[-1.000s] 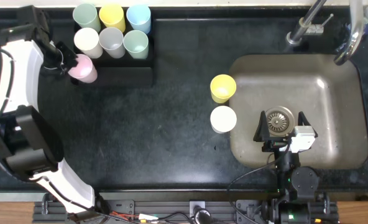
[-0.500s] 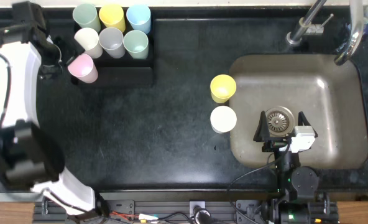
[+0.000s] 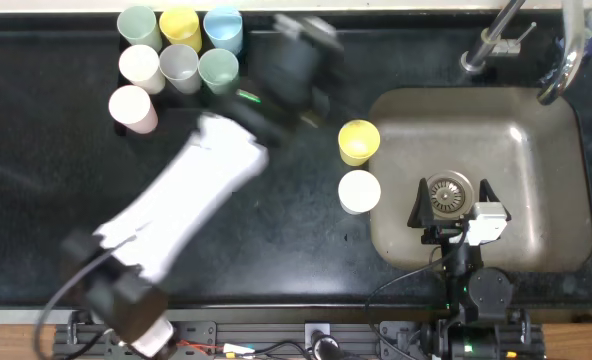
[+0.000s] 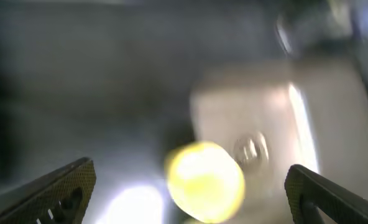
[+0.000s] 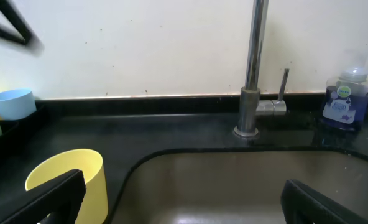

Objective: Store Cups

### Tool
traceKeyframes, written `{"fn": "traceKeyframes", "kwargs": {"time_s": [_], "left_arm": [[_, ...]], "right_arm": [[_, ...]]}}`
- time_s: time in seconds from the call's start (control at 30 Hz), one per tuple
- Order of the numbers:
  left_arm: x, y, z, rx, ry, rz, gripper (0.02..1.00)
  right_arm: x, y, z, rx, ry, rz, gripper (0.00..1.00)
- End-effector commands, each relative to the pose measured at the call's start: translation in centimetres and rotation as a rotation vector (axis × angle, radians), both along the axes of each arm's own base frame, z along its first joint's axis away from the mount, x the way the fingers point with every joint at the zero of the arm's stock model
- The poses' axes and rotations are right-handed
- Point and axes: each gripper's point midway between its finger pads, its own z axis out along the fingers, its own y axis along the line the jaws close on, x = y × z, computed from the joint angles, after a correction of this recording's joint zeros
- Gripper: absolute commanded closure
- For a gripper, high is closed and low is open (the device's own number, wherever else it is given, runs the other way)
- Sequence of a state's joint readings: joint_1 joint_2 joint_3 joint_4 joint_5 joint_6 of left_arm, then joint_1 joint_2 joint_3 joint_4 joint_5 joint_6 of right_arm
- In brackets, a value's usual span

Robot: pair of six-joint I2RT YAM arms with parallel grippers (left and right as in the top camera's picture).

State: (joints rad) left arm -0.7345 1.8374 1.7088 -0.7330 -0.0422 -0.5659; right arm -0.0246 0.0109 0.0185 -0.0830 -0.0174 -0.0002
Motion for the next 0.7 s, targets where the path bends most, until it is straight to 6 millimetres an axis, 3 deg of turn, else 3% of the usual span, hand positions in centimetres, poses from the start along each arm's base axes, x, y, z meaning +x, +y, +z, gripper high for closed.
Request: {"fn": "traceKeyframes", "kwargs": {"time_s": [0.03, 0.17, 0.5, 0.7], "left_arm": [[-2.6, -2.4, -4.1, 0.113, 0.054, -0.074, 0.018], [-3.7, -2.4, -6.6, 0.151, 0.135, -0.094, 0.018], [-2.1, 0.9, -8.3, 0.18, 0.212, 0.001, 0.018], [-1.6, 0.5, -9.8, 0.122, 0.279, 0.003, 0.02]], "right_arm": [[0.0, -0.2, -0.4, 0.0, 0.002, -0.01, 0.003], [0.0, -0.2, -0.4, 0.0, 0.002, -0.01, 0.003], [0.0, -0.2, -0.4, 0.0, 0.002, -0.01, 0.005], [0.0, -0.2, -0.4, 0.0, 0.002, -0.01, 0.005]]}}
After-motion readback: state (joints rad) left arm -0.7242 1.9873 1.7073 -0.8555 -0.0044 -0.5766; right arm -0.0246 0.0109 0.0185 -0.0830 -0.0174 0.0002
